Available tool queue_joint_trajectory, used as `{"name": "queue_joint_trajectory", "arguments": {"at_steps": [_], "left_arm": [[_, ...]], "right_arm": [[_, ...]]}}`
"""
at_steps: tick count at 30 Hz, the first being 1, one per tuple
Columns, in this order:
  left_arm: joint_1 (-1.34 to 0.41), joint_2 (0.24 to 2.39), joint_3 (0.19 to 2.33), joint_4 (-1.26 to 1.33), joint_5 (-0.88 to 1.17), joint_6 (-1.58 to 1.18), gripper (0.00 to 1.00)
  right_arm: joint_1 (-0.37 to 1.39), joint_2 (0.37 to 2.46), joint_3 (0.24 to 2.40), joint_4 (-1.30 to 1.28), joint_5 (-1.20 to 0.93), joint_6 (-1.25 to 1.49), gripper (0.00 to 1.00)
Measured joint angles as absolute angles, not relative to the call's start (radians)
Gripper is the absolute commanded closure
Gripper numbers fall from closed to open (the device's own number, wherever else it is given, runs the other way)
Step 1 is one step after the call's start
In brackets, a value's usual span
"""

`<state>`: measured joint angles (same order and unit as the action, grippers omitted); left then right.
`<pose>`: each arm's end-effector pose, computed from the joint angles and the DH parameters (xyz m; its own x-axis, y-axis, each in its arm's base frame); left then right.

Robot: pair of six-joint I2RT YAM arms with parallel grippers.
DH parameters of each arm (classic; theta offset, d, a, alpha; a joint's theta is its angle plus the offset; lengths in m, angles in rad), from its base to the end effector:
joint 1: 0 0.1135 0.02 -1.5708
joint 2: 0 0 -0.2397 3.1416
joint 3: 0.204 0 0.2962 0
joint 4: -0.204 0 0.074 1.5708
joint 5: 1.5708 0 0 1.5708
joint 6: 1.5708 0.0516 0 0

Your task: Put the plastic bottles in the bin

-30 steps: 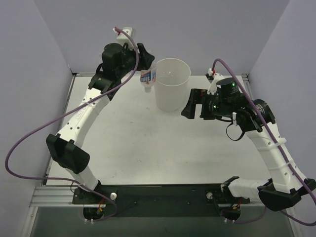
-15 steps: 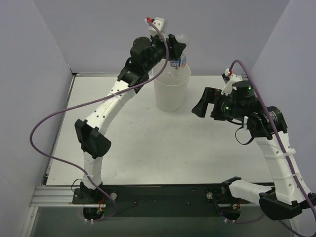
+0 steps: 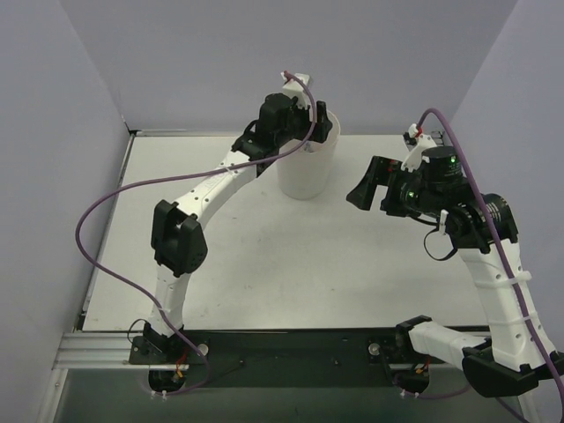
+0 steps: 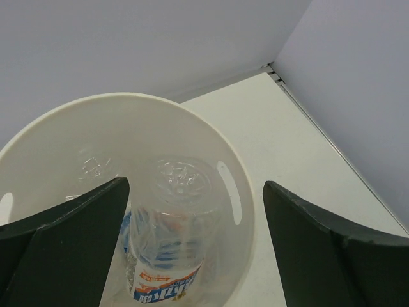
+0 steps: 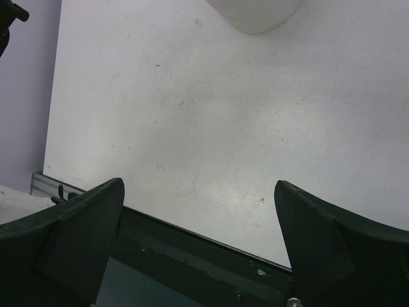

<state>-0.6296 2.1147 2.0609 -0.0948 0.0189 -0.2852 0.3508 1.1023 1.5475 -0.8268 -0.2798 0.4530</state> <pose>0.4530 -0.3312 0.3443 -0.2847 -0.1406 -0.9482 0.5458 0.7894 -0.2809 0.2415 0.1036 0.4604 -0.5643 0.2414 -0.7895 -0.3603 0.7884 0.4987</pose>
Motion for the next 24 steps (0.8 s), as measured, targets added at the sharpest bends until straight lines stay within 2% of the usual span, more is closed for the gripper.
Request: {"name": "queue_joint_trajectory", "arguments": {"at_steps": [7,12,17,24], "left_arm": [[-0.629,2.098,2.235,-0.265,-0.025,-0.288,0.03],[-0.62,1.923,2.192,-0.459,-0.078,-0.331,0.03],[-0.579,1.564,1.832,-0.549,-0.078,-0.416,0.03],[-0.501,1.048,1.254,-0.566,-0.041,-0.562,0.03]], "right_arm": [[0.345,1.119,1.547,-0.826,-0.279,0.456,0.03],[0.334,1.129,1.547,-0.826,-0.273,0.483,0.01],[0.334,1.11,1.522,-0.82,-0.253,0.515,0.0],[0.325,0.911,1.276,-0.822,-0.176,0.589,0.0]]}}
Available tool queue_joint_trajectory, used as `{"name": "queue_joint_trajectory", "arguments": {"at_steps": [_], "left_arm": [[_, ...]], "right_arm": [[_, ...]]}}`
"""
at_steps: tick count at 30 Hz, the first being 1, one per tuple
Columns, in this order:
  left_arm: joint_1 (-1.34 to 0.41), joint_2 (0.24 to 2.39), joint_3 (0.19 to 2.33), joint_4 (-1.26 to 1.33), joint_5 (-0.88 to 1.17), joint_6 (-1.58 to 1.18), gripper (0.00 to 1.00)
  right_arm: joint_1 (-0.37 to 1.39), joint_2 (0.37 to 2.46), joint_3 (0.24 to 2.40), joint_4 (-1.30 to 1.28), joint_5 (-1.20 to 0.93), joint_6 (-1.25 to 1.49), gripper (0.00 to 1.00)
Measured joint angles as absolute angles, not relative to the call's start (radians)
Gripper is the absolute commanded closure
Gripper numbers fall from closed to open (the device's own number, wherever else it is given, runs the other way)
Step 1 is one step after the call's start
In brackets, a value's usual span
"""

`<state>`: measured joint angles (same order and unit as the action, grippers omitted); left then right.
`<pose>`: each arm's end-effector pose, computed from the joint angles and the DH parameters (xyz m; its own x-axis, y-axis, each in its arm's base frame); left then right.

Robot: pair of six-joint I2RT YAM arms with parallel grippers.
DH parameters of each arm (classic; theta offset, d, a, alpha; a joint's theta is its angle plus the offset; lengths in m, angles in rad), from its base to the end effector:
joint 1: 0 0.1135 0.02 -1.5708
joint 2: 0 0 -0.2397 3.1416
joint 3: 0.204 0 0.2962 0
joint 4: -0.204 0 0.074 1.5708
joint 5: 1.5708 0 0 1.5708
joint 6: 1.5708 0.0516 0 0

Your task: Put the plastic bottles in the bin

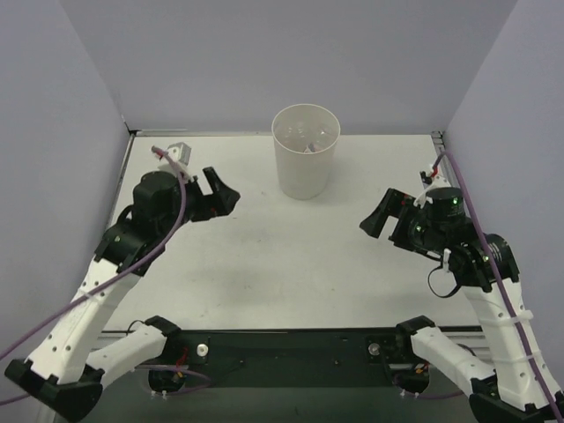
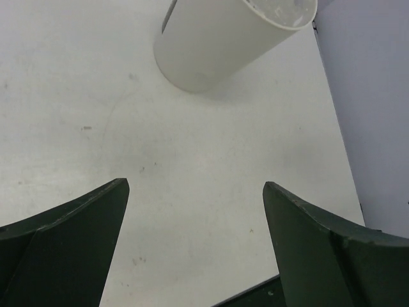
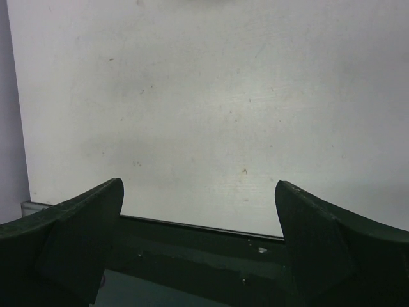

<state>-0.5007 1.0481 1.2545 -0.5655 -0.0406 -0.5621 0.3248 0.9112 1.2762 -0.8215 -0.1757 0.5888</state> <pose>0.2550 -0.1371 0.3952 -0.4987 -0.3341 -0.7998 0.2133 0.8470 -0.4869 0.2195 0.0834 0.4075 -0.6045 0.3734 -0.7037 -0.1529 0.8125 0.5626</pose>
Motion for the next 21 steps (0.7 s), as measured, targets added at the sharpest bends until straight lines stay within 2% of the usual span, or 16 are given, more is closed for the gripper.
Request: {"name": "queue_joint_trajectory", "arguments": {"at_steps": [4,12,21], "left_arm": [[-0.484,0.827,1.055,-0.603,-0.023,-0.661,0.03],[-0.482,0.524,0.743,-0.639,0.039,-0.839,0.04],[-0.482,0.428,0.675,-0.676,0.05,-0.928,0.04]], "right_arm": [[0.321,0.786,1.169,-0.835,-0.167,0.601,0.0],[0.321,0.6,1.022,-0.853,-0.136,0.608,0.0],[0.321,0.561,0.995,-0.859,-0.12,0.61,0.0]]}}
